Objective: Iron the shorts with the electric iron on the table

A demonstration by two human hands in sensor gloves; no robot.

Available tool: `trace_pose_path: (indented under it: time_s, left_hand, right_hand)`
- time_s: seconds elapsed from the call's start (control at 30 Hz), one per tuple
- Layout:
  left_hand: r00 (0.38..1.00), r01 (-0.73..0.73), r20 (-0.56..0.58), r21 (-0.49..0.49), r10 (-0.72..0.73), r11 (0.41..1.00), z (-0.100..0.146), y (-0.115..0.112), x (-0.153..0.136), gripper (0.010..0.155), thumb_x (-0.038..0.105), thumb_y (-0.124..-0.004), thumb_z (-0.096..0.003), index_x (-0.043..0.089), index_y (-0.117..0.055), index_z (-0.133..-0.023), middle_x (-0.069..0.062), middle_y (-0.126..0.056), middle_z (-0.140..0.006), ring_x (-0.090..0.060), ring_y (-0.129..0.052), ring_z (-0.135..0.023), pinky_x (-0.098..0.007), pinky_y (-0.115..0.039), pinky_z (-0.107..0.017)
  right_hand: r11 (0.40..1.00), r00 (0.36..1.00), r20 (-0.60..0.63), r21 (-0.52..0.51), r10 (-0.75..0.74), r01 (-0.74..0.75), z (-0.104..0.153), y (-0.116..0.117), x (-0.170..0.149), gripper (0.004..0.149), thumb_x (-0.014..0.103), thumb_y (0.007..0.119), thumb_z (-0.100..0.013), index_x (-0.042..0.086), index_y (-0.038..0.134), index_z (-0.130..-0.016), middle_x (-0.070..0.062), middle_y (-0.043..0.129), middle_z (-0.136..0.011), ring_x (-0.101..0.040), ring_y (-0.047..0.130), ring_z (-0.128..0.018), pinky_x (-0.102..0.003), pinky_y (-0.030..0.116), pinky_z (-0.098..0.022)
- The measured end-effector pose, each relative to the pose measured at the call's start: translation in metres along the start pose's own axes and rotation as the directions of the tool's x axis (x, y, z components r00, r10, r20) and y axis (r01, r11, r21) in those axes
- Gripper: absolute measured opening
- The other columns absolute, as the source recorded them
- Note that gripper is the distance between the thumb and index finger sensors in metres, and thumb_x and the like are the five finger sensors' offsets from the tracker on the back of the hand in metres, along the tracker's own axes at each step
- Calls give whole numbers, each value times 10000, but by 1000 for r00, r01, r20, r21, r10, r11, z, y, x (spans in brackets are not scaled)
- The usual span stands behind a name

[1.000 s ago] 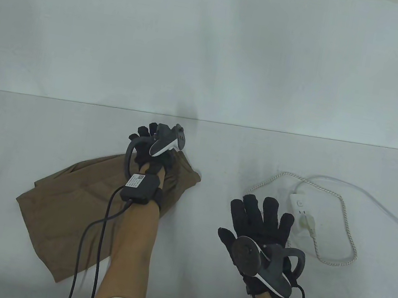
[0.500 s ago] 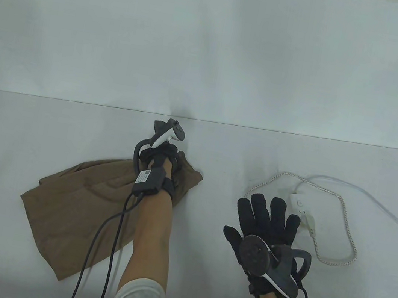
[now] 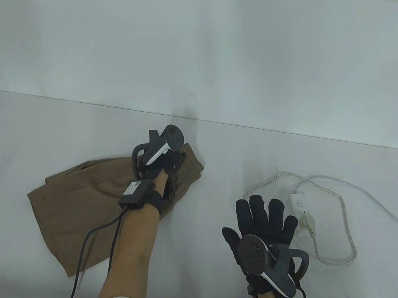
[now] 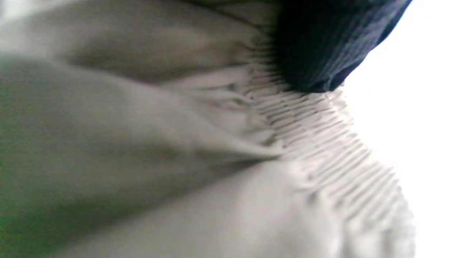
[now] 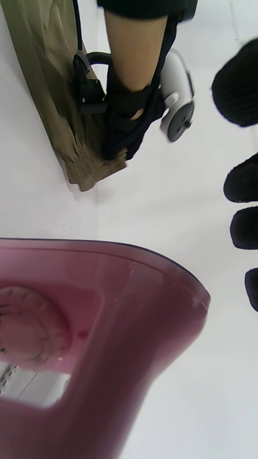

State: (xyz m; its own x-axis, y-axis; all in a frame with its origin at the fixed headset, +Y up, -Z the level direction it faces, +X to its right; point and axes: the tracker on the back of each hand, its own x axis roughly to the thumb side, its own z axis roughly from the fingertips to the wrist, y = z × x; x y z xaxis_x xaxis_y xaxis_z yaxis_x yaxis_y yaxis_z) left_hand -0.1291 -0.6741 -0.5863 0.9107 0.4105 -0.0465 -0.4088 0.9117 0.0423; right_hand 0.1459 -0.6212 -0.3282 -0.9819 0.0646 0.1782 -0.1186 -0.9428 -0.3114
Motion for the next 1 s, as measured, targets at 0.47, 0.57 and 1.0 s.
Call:
trace_pose_path:
  time_s: [0.47, 0.57, 1.0]
  left_hand:
    - [626, -749, 350, 19, 697, 663, 94, 99, -15, 535, 390, -851, -510, 358, -639, -999, 82, -750, -947, -252, -839, -838, -633, -632, -702]
    - [523, -811, 385, -50, 761, 583, 119, 106, -15, 537, 386, -851, -511, 356, -635, -1001, 79, -744, -952, -255, -832, -845, -636, -625, -703]
    - [324, -882, 399, -200, 858, 427, 194, 83, -23, 540, 382, -863, -502, 386, -636, -993, 89, -742, -965, -251, -824, -873, -636, -620, -710]
  right_hand:
    - [996, 995, -44, -3, -84, 84, 1, -3, -16, 730, 672, 688, -481, 357, 511, -1116, -10, 483, -1209, -466, 422, -1125, -738, 398, -727]
    - [994, 992, -58, -6, -114, 113, 2, -3, -19, 728, 671, 688, -483, 353, 516, -1115, -21, 495, -1203, -469, 433, -1121, -737, 406, -725]
    - [990, 990, -33, 32, -136, 138, -9, 4, -9, 715, 666, 687, -486, 348, 535, -1109, -18, 548, -1187, -460, 475, -1116, -738, 418, -720]
